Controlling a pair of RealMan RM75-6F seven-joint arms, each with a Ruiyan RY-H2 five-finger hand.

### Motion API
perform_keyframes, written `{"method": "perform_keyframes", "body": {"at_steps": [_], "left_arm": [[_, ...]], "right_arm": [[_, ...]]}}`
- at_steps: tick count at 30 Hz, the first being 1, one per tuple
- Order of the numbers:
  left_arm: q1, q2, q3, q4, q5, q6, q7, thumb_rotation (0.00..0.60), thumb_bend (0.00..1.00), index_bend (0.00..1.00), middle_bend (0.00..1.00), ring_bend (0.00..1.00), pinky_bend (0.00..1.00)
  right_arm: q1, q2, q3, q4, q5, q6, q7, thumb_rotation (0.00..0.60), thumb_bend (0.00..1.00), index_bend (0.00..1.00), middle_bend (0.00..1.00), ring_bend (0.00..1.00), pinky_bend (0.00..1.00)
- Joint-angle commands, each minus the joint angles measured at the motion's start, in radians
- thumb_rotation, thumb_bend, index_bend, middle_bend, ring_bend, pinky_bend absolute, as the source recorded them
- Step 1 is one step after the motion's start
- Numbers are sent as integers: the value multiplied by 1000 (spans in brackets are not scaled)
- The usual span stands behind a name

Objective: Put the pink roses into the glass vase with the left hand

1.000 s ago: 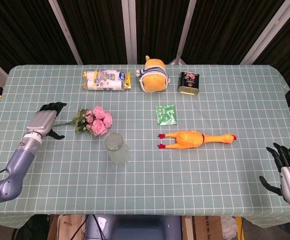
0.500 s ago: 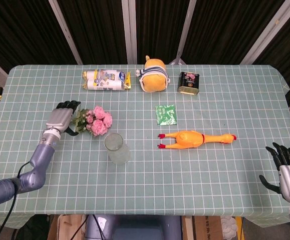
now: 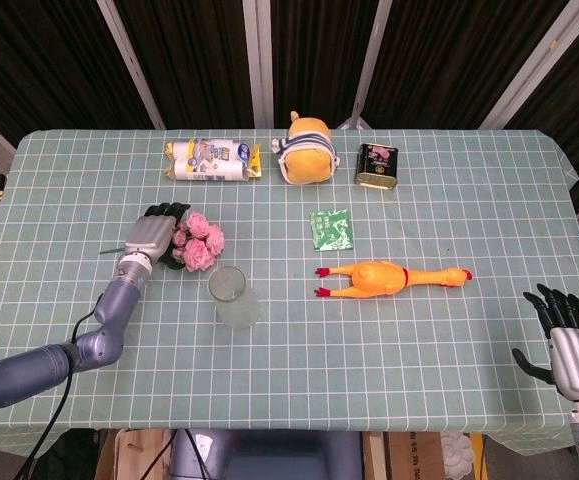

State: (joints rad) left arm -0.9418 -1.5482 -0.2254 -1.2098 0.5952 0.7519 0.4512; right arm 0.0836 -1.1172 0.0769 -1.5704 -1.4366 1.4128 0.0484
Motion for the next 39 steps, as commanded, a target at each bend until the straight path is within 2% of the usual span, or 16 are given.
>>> {"method": "perform_keyframes", "body": {"at_steps": [1,8,12,16,23,27,32,39], "left_arm": [[-12,-15,5,11,-9,4,15,600,171,86,90,0,48],[-31,-50,20,36,-44,16,54,600,179,115,155,49,120],[-36,-64,25,49,-57,30,70,600,181,132,172,54,124],[-39,-76,25,62,-57,42,77,600,275,171,223,90,164],[-39,-113,17,105,1,70,54,600,385,279,333,177,272],[-34,-138,5,132,62,99,15,600,463,358,432,251,362],[-25,-150,13,156,120,127,9,600,498,434,518,321,415],[-5,-144,-4,150,162,152,-32,600,508,433,514,335,418]], "right_arm": [[1,0,0,2,0,-2,3,600,280,150,82,43,0],[-1,4,3,6,5,1,21,600,279,150,82,43,0],[-2,5,3,7,4,2,26,600,280,150,83,43,0],[-1,4,1,8,4,-1,32,600,279,150,83,43,0],[4,4,0,12,5,-14,45,600,279,150,82,43,0],[5,3,-1,14,4,-17,48,600,280,150,82,43,0],[5,6,-1,13,3,-16,60,600,280,150,83,43,0],[3,11,-2,10,-1,-13,70,600,280,150,82,43,0]]}}
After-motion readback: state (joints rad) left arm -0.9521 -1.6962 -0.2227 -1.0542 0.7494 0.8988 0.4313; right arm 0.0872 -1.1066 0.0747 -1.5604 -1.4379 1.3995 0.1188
